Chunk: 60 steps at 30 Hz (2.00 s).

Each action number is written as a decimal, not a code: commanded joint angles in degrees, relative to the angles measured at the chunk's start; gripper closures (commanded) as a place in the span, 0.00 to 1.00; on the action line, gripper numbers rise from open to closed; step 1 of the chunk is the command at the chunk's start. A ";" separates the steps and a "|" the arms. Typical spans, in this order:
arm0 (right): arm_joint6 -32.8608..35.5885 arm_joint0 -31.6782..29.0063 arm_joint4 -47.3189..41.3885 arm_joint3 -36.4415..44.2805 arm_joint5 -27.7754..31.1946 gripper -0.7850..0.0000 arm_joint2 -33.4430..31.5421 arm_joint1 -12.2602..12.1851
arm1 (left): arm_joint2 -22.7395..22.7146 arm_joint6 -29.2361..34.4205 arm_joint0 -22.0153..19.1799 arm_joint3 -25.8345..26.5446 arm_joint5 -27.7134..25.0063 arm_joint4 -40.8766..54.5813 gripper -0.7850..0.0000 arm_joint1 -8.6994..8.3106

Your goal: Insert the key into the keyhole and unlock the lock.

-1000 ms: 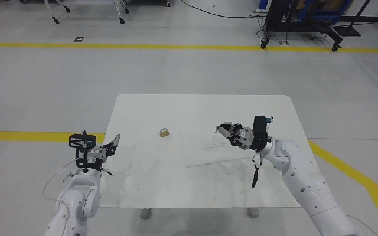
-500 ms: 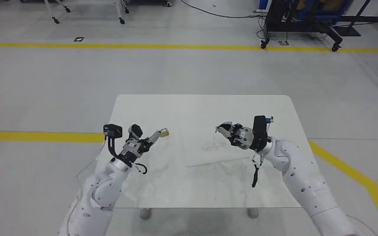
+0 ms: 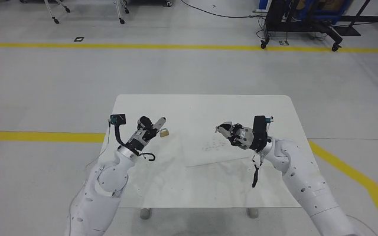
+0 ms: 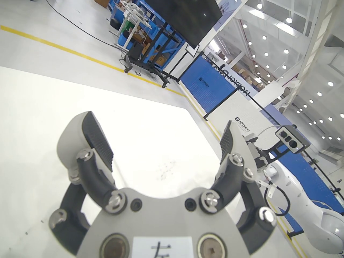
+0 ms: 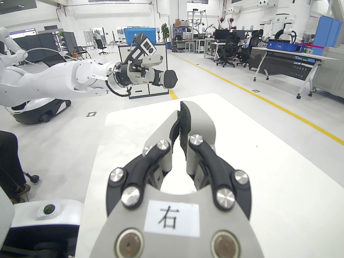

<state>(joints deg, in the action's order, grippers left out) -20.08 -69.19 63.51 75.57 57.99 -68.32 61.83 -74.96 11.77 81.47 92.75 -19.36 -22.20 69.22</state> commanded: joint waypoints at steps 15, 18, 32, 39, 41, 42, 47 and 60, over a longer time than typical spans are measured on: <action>17.41 10.13 -39.34 -3.33 0.01 1.00 19.82 1.82 | 5.10 20.31 -5.64 -13.22 -28.06 34.01 0.00 0.82; 20.31 11.80 -43.81 -3.88 0.01 1.00 21.93 2.24 | 4.52 16.08 -6.42 -13.54 -27.14 27.83 0.32 0.99; 25.39 14.35 -53.57 -6.84 0.01 1.00 24.19 3.13 | 8.78 12.30 -6.54 -11.66 -28.78 24.59 0.66 1.85; 26.45 15.01 -54.71 -7.93 0.01 1.00 24.79 3.82 | 9.53 15.19 -7.24 -12.80 -30.47 28.45 0.65 1.73; 26.67 15.18 -54.94 -8.29 0.01 1.00 24.88 4.01 | 9.73 15.70 -7.34 -12.91 -30.94 28.48 0.65 1.70; 26.68 15.23 -55.14 -8.46 0.01 1.00 24.88 4.10 | 9.79 15.91 -7.39 -12.98 -31.08 28.24 0.65 1.68; 27.37 15.44 -55.86 -8.92 0.01 1.00 24.96 4.49 | 10.31 15.70 -7.45 -13.14 -30.92 26.69 0.69 1.70; 28.22 15.36 -55.38 -9.35 0.01 1.00 24.29 5.12 | 10.01 11.90 -7.55 -13.42 -27.79 22.41 1.00 1.77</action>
<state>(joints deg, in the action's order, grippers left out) 8.01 -53.82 8.07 66.21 58.00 -43.97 66.92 -64.79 24.32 73.81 79.32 -47.38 0.58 70.99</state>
